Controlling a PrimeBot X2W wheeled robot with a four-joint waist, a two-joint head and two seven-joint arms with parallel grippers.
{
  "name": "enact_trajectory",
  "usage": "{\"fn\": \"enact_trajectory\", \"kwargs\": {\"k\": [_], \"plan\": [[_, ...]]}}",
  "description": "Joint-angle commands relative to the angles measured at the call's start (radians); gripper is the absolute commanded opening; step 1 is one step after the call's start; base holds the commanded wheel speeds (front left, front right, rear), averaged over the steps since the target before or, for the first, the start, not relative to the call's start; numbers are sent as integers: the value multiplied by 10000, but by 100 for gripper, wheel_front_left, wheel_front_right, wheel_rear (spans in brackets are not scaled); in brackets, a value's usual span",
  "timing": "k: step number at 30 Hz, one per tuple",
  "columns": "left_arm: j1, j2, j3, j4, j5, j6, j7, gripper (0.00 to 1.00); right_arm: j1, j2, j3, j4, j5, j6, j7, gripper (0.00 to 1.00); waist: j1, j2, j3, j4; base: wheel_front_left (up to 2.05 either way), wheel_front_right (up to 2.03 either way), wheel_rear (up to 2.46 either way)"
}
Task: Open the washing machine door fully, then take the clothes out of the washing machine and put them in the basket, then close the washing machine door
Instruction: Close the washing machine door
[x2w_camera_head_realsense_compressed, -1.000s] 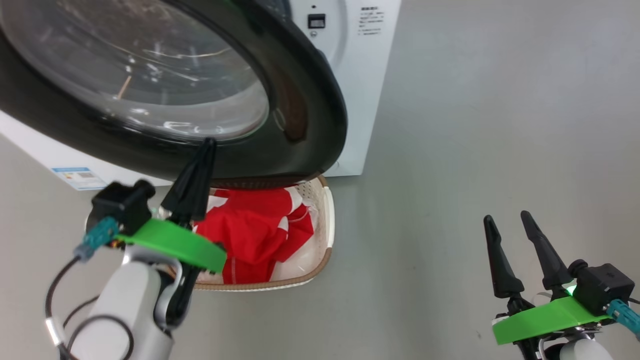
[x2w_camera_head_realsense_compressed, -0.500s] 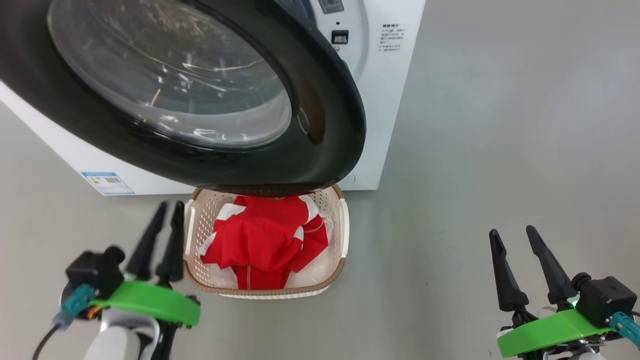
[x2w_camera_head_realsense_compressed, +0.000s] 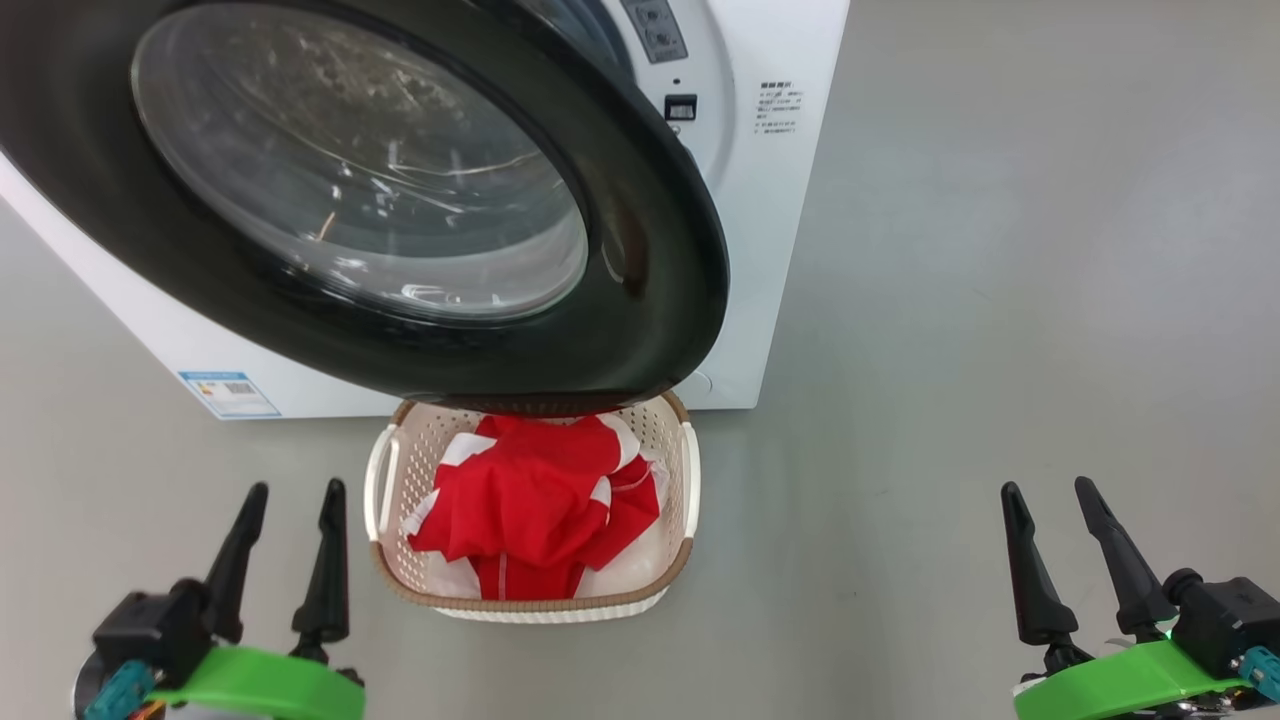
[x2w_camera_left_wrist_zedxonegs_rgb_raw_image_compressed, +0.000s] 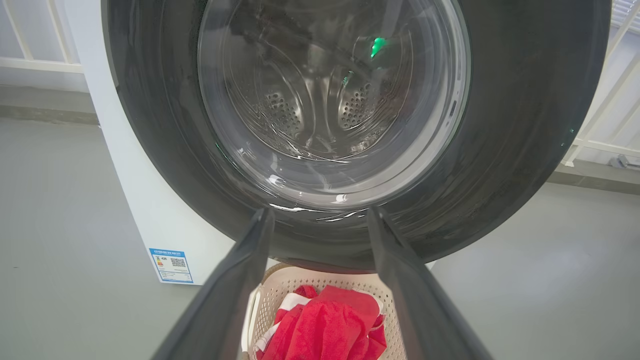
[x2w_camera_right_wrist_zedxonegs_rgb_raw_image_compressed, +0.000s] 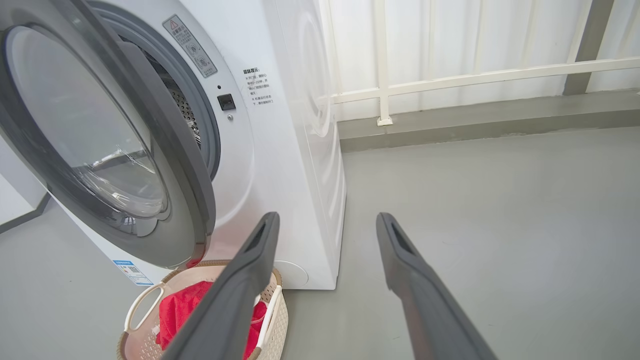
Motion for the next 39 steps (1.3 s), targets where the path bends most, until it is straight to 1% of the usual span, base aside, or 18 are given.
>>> {"fn": "enact_trajectory", "kwargs": {"k": [1, 7, 17, 28, 37, 38, 39], "plan": [[57, 151, 425, -351, 113, -54, -49, 100, 7, -139, 171, -259, -126, 63, -65, 100, 0, 0, -72, -11, 0, 0, 0], [657, 72, 825, -837, 283, -54, -49, 100, 211, -123, 51, -323, -146, 63, -65, 100, 0, 0, -230, -71, 0, 0, 0], [1576, -168, 1100, -1399, 617, -54, -49, 100, 547, -103, -26, -320, -135, 63, -65, 100, 0, 0, -504, -184, 0, 0, 0], [1720, -290, 1208, -1463, 730, -54, -49, 100, 631, -76, -57, -348, -152, 63, -65, 100, 0, 0, -615, -195, 0, 0, 0], [1692, -330, 1150, -1460, 788, -54, -49, 100, 579, -62, 53, -346, -134, 63, -65, 100, 0, 0, -616, -68, 0, 0, 0], [1692, -351, 1124, -1470, 795, -54, -49, 100, 472, -56, 171, -338, -103, 63, -65, 47, 0, 0, -616, -22, 0, 0, 0], [1692, -365, 1118, -1473, 795, -54, -49, 100, 402, -53, 248, -323, -95, 63, -65, 0, 0, 0, -615, 7, 0, 0, 0]]}}
